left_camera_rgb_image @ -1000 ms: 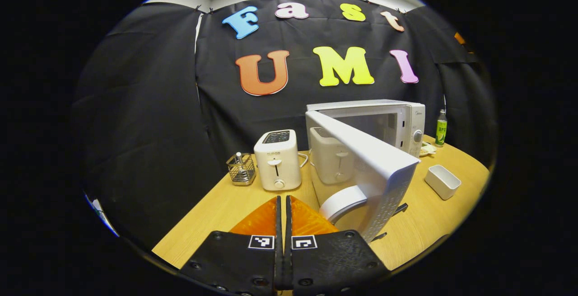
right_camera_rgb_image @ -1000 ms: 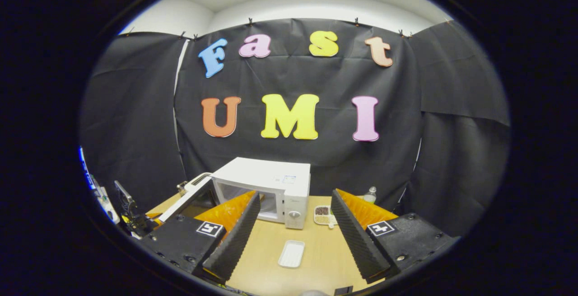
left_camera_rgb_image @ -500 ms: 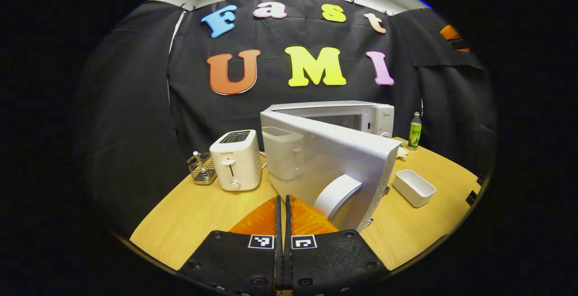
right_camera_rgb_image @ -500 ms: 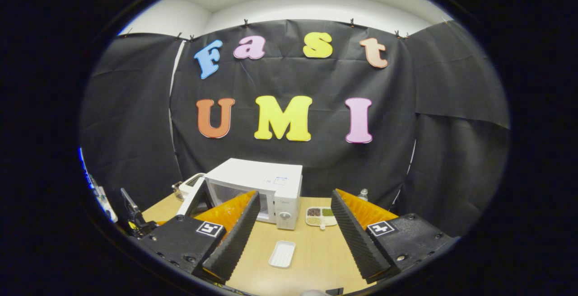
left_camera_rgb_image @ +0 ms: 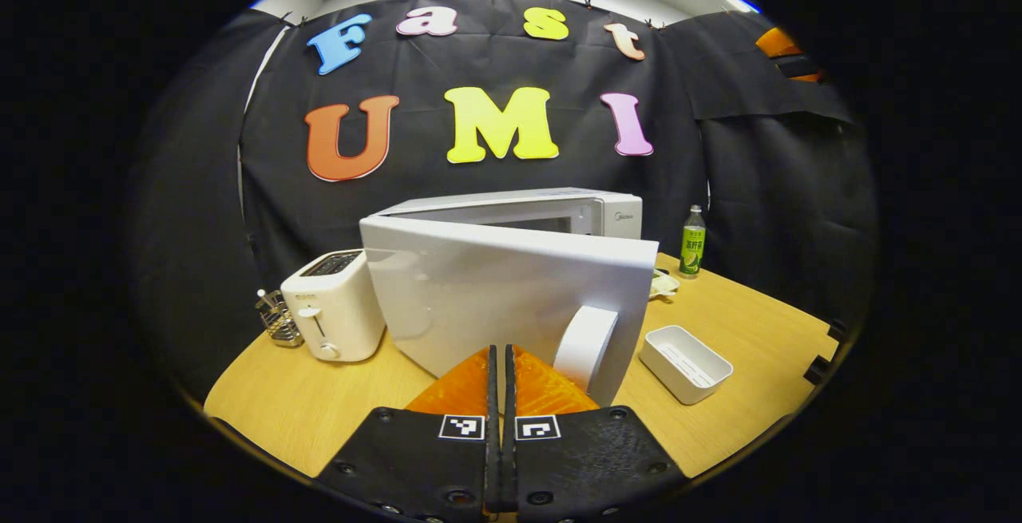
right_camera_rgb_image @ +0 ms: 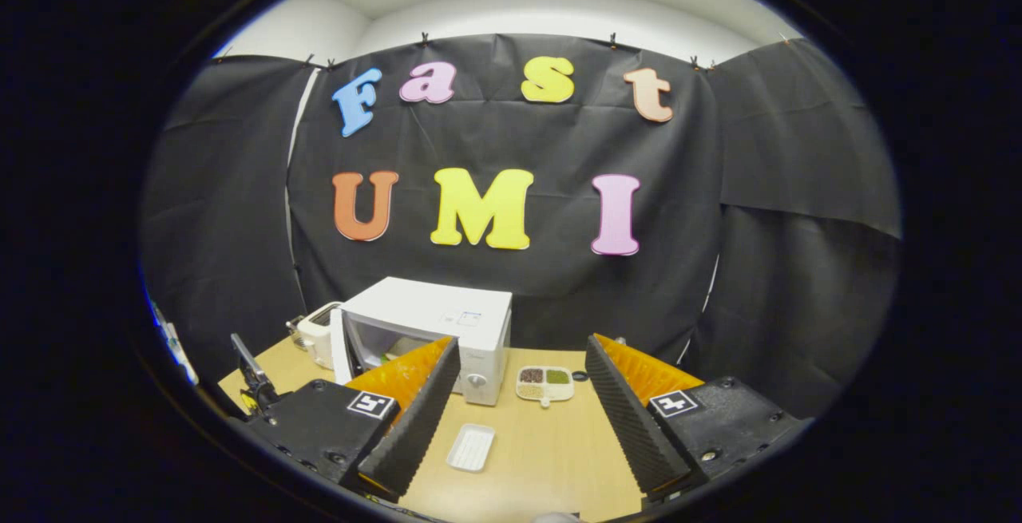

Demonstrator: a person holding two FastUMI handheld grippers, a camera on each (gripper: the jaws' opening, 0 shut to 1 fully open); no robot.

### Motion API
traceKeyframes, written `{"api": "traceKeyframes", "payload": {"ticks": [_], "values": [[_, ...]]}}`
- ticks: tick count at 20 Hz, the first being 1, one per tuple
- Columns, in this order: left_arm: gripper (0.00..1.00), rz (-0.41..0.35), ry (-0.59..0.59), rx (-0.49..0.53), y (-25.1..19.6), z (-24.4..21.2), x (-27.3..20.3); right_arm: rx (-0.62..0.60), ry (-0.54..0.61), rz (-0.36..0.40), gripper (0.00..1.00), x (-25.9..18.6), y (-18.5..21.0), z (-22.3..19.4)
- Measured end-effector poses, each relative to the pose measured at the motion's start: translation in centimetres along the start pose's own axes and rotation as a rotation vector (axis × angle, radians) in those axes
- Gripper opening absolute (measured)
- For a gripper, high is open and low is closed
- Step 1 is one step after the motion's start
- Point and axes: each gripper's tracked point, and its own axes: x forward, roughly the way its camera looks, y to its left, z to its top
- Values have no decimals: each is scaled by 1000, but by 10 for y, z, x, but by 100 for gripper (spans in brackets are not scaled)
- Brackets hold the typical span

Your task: Open the microwave oven with the left hand, put the food in, and close the microwave oven.

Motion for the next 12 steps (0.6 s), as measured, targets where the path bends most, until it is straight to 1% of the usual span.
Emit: {"api": "traceKeyframes", "payload": {"ticks": [3, 4, 5, 6, 9, 12], "values": [[0, -35, -6, 2, -22, 8, 22, -2, 3, -12, 100, 2, -14, 0], [0, -44, -13, 9, -30, 13, 29, 0, 5, -18, 92, 3, -19, 0], [0, -49, -15, 12, -35, 15, 37, 6, 8, -20, 92, 5, -22, -1], [0, -58, -20, 10, -41, 18, 46, 12, 12, -22, 100, 7, -24, -2], [0, -73, -32, 18, -55, 31, 74, 16, 27, -29, 100, 14, -34, -3], [0, -69, -42, 7, -64, 41, 100, 15, 41, -43, 100, 22, -44, -6]]}}
